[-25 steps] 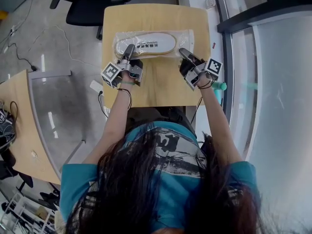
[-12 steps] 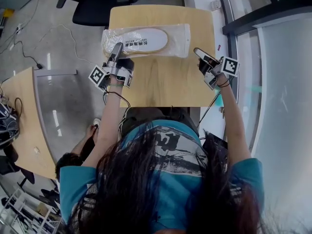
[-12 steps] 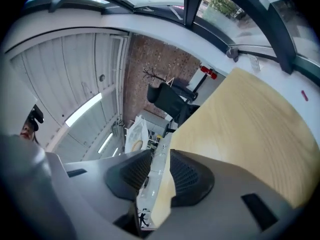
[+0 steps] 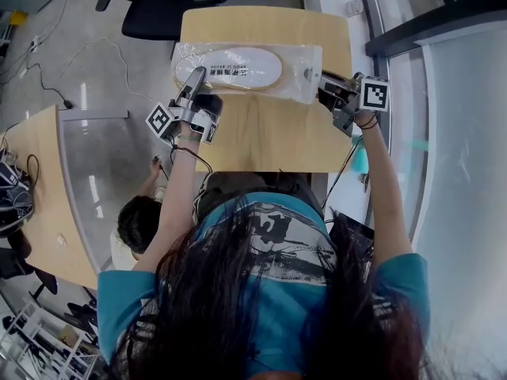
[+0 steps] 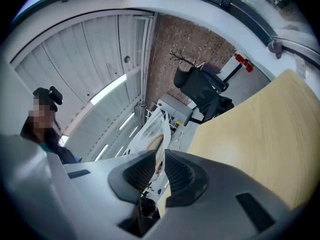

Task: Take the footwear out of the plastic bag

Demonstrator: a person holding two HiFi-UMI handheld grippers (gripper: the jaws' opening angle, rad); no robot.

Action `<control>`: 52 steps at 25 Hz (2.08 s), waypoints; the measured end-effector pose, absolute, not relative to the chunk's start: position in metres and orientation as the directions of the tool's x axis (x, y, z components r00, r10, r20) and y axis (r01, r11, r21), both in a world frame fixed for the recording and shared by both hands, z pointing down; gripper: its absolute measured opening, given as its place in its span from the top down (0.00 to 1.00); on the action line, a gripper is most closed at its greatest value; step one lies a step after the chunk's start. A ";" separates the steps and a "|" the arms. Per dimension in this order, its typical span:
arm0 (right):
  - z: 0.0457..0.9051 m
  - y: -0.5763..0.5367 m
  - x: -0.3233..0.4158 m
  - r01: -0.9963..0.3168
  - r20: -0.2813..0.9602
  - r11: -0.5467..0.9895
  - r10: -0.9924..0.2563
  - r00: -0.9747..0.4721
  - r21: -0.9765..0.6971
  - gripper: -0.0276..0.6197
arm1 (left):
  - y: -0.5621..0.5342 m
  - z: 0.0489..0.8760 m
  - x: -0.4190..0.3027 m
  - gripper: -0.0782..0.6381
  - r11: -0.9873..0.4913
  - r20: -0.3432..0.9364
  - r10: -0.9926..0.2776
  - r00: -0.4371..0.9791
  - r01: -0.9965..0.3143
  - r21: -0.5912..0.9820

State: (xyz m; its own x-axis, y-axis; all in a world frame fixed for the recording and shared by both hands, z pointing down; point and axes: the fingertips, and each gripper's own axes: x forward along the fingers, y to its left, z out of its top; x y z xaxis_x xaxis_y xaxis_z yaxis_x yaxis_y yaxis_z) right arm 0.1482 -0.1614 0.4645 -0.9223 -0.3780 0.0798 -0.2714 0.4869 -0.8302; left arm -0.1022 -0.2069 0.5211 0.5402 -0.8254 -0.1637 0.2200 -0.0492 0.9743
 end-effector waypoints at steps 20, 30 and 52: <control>0.463 -0.138 0.119 -0.344 0.251 0.567 -0.238 -0.938 -0.748 0.72 | -0.200 0.499 -0.087 0.79 -0.128 -0.213 -0.791 0.574 0.186 0.974; 0.433 -0.140 0.120 -0.343 0.241 0.724 -0.246 -0.939 -0.598 0.73 | -0.198 0.511 -0.114 0.79 -0.110 -0.192 -0.862 0.468 0.198 0.974; 0.444 -0.146 0.104 -0.382 0.311 0.664 -0.229 -0.922 -0.643 0.74 | -0.201 0.496 -0.102 0.79 -0.130 -0.248 -0.845 0.474 0.269 0.954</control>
